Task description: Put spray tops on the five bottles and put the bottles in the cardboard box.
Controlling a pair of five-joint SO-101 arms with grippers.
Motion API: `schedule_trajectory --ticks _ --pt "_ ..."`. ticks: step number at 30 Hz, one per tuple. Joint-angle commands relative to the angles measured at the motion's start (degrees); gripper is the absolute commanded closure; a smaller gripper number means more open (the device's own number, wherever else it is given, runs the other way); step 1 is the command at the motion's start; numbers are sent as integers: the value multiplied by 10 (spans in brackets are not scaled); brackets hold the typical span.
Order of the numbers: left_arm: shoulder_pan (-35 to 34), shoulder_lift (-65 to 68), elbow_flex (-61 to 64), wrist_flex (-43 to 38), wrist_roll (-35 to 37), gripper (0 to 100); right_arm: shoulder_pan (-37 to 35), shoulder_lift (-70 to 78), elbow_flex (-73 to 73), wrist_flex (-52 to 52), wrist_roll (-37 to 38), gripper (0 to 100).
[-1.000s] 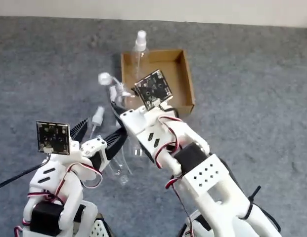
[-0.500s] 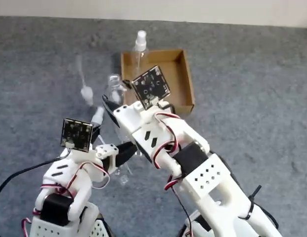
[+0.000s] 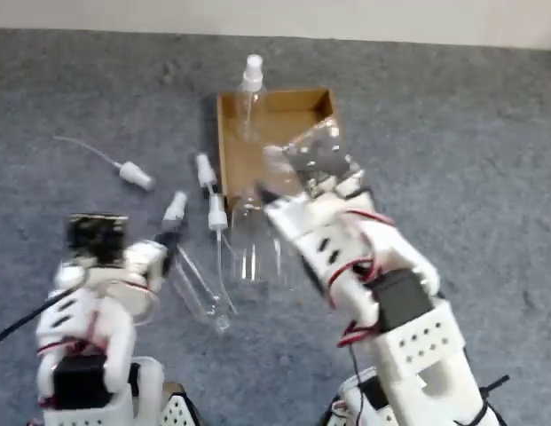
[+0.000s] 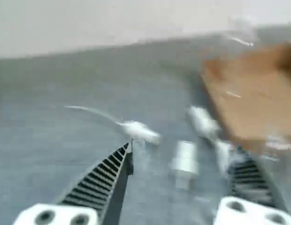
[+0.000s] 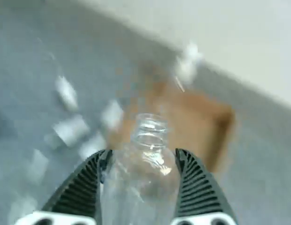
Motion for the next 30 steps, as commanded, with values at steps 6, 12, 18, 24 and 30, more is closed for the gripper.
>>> schedule_trajectory --ticks 6,12,18,24,30 --pt "-95 332 -164 -36 -130 748 268 134 -31 64 157 995" --pt "-96 649 -449 32 -130 748 367 291 -34 63 245 995" --pt "-93 962 -761 147 -229 748 420 400 -35 35 301 995" --pt "-79 1229 -1040 264 -578 748 428 432 -33 -1 329 995" --pt "-40 1400 -1263 334 -732 748 425 432 -31 -10 329 995"
